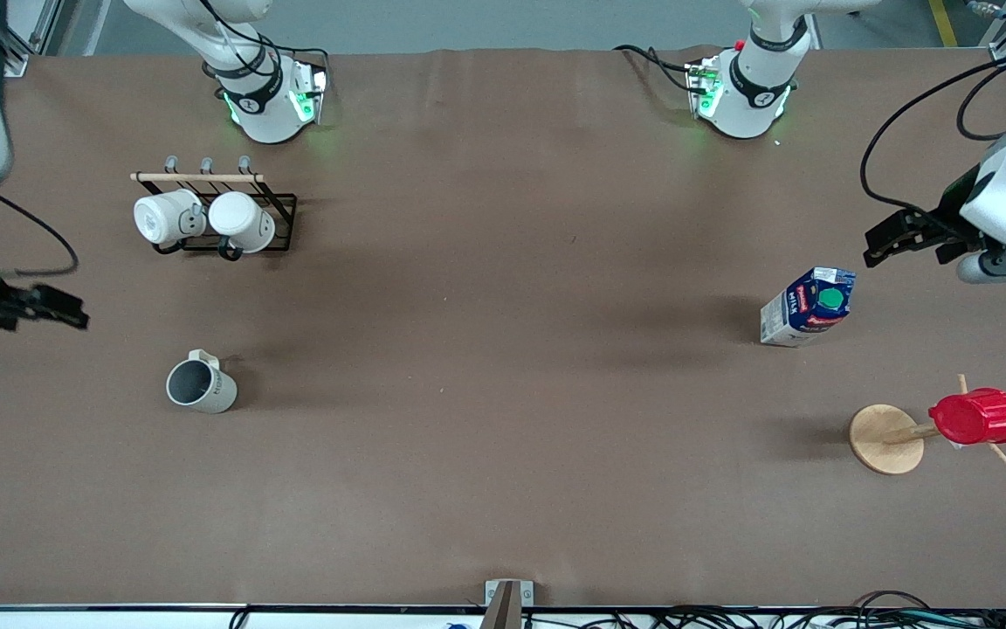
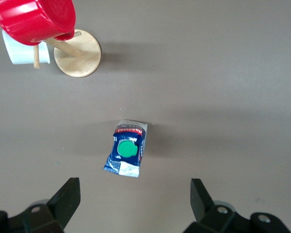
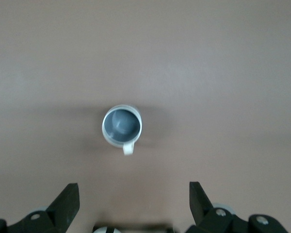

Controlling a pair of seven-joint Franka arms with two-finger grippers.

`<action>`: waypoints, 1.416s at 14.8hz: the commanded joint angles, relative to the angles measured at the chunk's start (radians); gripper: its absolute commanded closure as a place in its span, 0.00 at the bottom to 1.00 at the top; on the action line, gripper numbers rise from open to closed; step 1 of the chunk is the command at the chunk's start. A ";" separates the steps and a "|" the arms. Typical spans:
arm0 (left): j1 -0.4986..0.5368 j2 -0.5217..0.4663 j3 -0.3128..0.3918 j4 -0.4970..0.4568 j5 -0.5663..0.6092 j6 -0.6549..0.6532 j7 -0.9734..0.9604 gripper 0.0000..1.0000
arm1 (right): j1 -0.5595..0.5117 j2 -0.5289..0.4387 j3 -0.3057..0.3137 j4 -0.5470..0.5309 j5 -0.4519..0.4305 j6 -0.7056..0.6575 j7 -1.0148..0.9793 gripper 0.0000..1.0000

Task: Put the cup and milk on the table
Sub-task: 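Reach the right gripper to the white mug while the left gripper reaches the carton, then close the right gripper on the mug while the left gripper grasps the carton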

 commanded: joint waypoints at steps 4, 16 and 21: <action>0.037 0.002 -0.004 -0.185 0.020 0.242 0.047 0.00 | -0.005 0.102 0.005 -0.229 -0.014 0.357 -0.079 0.00; 0.036 0.060 -0.006 -0.398 0.012 0.515 0.050 0.00 | 0.012 0.243 0.009 -0.294 -0.016 0.585 -0.128 0.23; 0.037 0.082 -0.004 -0.431 0.012 0.550 0.056 0.00 | 0.011 0.260 0.011 -0.292 -0.014 0.604 -0.126 0.59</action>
